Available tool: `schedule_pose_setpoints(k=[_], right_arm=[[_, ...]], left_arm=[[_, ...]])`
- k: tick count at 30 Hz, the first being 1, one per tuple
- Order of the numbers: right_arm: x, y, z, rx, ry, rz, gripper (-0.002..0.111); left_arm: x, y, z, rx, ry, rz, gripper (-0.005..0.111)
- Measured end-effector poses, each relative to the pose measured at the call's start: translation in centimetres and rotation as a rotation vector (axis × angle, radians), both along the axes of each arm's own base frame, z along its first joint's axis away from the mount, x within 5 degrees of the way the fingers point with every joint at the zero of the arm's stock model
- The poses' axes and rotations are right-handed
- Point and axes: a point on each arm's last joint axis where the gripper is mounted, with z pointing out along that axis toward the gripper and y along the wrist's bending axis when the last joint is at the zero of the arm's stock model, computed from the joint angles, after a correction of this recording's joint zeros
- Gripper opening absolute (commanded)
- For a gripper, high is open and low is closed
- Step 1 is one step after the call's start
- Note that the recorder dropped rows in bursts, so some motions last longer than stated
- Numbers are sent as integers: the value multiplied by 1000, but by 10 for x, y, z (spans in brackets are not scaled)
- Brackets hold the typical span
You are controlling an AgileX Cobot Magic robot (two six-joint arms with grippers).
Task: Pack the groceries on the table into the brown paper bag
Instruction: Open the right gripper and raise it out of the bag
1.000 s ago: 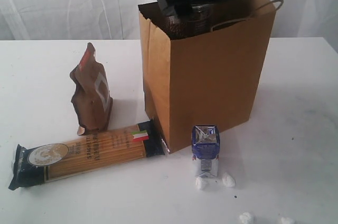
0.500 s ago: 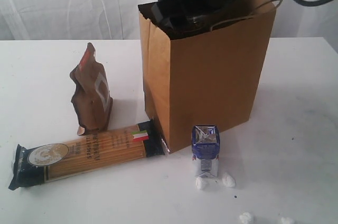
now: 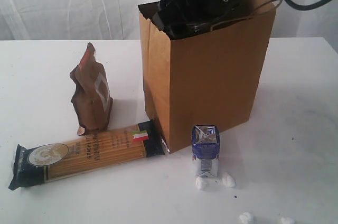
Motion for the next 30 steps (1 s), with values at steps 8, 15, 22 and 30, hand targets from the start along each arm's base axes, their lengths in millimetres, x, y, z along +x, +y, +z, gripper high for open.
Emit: schedule_pose_setpoints(k=[8,15,22,30], right_arm=[[-7,-4,16,38,-60,0,68],[-11,-7,24,54,-85,-1,77],[-10,-6,27,75,-118,-1,82],[-8,-5,26,77,-122,-1,82]], left_arm=[[0,0,0,0,0,0,0],[0,0,0,0,0,0,0],[0,0,0,0,0,0,0],[0,0,0,0,0,0,0]])
